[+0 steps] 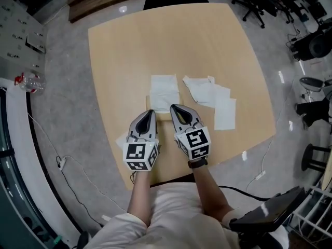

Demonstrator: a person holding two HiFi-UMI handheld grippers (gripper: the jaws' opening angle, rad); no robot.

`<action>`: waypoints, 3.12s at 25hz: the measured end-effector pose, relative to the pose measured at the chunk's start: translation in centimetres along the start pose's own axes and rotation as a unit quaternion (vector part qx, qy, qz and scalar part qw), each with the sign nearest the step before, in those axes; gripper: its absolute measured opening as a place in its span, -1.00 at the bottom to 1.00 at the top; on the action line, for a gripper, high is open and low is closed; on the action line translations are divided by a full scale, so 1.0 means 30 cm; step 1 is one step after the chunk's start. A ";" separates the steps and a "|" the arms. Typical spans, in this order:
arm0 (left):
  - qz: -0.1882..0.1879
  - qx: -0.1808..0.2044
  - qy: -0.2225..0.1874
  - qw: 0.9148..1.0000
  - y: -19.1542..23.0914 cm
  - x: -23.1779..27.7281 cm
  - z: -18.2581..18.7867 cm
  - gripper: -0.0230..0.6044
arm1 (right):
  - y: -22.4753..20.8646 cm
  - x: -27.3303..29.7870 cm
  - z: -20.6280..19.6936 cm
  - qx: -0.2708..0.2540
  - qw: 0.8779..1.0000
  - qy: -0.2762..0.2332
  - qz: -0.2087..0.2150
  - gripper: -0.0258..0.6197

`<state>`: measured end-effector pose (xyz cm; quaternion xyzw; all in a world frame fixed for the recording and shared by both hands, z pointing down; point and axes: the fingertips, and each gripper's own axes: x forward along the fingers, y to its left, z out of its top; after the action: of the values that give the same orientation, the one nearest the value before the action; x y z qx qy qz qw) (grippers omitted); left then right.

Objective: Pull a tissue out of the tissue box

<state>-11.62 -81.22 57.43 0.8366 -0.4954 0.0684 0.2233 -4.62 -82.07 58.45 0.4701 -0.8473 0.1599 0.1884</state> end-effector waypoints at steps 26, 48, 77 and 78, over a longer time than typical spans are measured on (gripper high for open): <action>0.016 -0.028 0.057 0.998 0.093 0.098 -0.158 -0.92 | -0.116 0.252 -0.240 -0.040 0.991 0.126 -0.037 -0.66; 0.005 -0.033 0.024 0.999 0.046 0.055 -0.095 -0.92 | -0.088 0.160 -0.092 -0.031 0.994 0.087 -0.053 -0.90; -0.054 0.035 -0.042 0.997 -0.185 -0.059 0.109 -0.92 | -0.158 -0.207 0.109 -0.015 0.990 -0.029 -0.138 -0.90; -0.053 0.038 -0.045 0.997 -0.184 -0.069 0.116 -0.92 | -0.151 -0.214 0.113 -0.018 0.990 -0.031 -0.139 -0.90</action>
<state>-8.27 -78.84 51.94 0.8716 -0.4574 0.0371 0.1724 1.80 -81.16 52.89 0.5845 -0.7819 0.1028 0.1908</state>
